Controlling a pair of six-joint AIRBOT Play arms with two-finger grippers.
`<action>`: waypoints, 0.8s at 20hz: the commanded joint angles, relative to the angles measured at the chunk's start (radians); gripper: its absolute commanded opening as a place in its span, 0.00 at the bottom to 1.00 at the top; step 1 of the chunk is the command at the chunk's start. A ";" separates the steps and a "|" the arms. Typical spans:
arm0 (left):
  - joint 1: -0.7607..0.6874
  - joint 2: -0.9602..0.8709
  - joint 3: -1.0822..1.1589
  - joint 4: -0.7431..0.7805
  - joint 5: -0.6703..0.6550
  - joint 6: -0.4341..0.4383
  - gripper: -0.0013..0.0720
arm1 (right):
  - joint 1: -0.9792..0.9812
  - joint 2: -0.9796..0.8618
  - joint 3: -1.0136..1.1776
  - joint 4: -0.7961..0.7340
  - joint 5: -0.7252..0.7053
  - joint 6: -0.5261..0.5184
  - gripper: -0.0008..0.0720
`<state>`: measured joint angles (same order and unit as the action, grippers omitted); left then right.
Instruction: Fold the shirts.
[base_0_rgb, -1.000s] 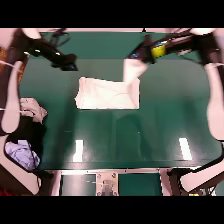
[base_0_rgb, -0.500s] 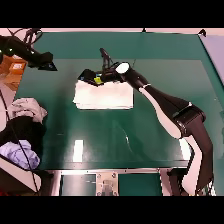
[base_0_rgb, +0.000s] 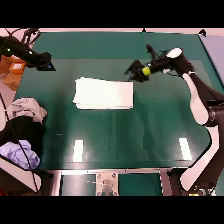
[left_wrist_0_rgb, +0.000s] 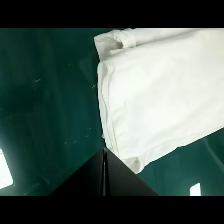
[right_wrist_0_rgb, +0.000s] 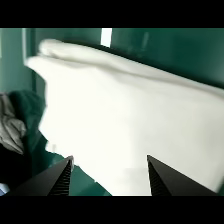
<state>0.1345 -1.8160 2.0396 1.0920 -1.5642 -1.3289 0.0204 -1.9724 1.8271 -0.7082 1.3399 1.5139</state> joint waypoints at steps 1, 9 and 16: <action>0.002 0.001 0.000 0.001 -0.002 -0.007 0.05 | -0.075 0.005 -0.117 -0.104 0.058 0.048 0.76; 0.002 0.001 0.000 0.001 -0.015 -0.028 0.05 | 0.125 0.004 -0.220 -0.081 -0.126 0.012 0.11; 0.002 0.001 0.000 0.001 -0.027 -0.028 0.05 | -0.094 0.189 -0.094 -0.301 -0.108 0.161 0.03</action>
<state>0.1360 -1.8160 2.0392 1.0931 -1.5867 -1.3563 0.0299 -1.8725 1.7103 -0.8654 1.2152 1.5902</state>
